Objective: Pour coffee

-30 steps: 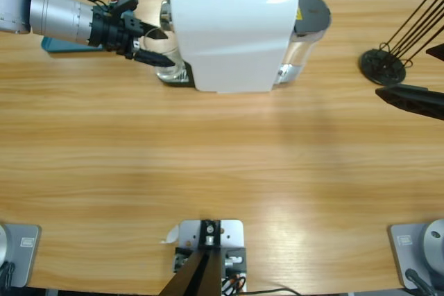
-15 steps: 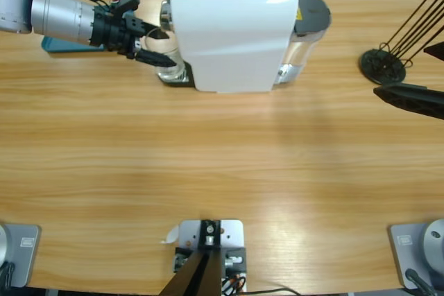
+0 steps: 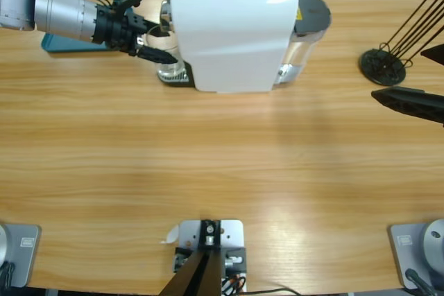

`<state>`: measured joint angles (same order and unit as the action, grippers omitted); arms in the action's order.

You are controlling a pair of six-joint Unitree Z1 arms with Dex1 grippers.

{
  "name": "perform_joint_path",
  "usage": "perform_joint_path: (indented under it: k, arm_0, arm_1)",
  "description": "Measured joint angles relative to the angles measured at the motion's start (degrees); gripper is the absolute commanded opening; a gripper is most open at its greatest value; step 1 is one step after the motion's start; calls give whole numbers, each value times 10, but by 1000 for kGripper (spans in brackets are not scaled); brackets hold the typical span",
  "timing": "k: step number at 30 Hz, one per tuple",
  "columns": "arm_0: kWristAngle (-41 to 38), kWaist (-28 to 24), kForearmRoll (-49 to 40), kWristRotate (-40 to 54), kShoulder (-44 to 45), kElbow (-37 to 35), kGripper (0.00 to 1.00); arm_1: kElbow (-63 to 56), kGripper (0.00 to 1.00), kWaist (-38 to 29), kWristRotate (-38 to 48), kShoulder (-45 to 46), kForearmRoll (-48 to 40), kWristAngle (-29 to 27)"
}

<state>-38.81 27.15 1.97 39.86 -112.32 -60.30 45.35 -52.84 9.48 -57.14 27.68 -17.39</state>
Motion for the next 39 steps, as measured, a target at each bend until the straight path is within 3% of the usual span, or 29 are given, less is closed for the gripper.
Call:
perform_joint_path:
  k: [3,4,6,8,9,23,39]
  arm_0:
    - [0,0,0,0,0,0,227]
    - [1,0,0,0,0,0,330]
    - [1,1,0,0,0,0,776]
    - [2,1,0,0,0,0,969]
    - [2,1,0,0,0,0,991]
    - [20,23,1,0,0,3,1000]
    - [-9,-42,2,2,69,61,1000]
  arm_1:
    - [0,1000,0,0,0,-1,0]
    - [0,1000,0,0,0,-1,0]
    - [0,1000,0,0,0,-2,0]
    - [0,1000,0,0,0,-2,0]
    - [0,1000,0,0,0,-2,0]
    - [0,1000,0,0,0,-2,0]
    - [14,1000,0,0,-2,9,0]
